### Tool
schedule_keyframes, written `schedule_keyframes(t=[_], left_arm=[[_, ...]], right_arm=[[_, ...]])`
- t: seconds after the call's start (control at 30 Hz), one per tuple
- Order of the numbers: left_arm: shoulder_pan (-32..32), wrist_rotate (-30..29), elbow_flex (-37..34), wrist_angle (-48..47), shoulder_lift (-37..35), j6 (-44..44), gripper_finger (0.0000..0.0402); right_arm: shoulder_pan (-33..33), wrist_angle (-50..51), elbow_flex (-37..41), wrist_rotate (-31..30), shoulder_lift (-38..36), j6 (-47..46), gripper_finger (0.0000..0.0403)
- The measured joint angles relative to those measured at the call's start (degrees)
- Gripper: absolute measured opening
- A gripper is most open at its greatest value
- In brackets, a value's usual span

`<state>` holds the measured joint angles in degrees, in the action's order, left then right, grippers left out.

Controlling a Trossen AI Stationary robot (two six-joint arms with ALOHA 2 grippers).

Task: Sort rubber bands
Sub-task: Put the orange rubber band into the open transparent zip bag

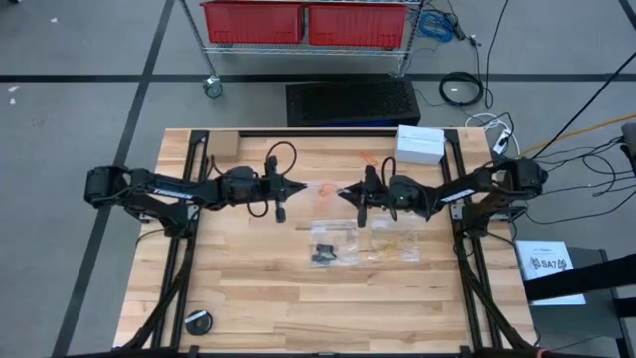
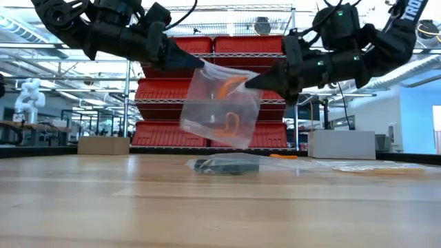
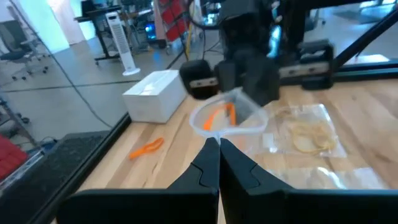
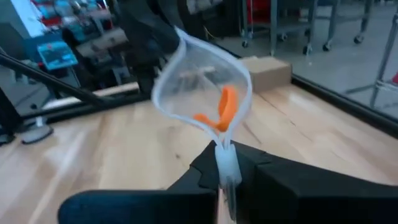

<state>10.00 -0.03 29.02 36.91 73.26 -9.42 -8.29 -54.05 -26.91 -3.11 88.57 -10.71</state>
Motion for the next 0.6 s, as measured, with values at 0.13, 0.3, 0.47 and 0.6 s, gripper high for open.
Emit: schedule_keyframes(t=[0.13,0.3,0.47,0.6], left_arm=[[0.0,0.6,0.0,0.1,1.0,0.1,0.0],[0.0,0.0,0.0,0.1,1.7,0.0,0.0],[0.0,-0.1,0.0,0.3,2.5,0.0,0.0],[0.0,0.2,0.0,1.1,2.5,0.2,0.0]], right_arm=[[0.1,11.7,-3.8,0.1,-0.8,2.1,0.0002],[0.2,34.0,-11.6,0.1,-5.2,3.5,0.0002],[0.2,51.8,-19.2,0.0,-7.6,6.9,0.0001],[0.2,58.9,-23.3,0.0,-8.1,9.7,0.0001]])
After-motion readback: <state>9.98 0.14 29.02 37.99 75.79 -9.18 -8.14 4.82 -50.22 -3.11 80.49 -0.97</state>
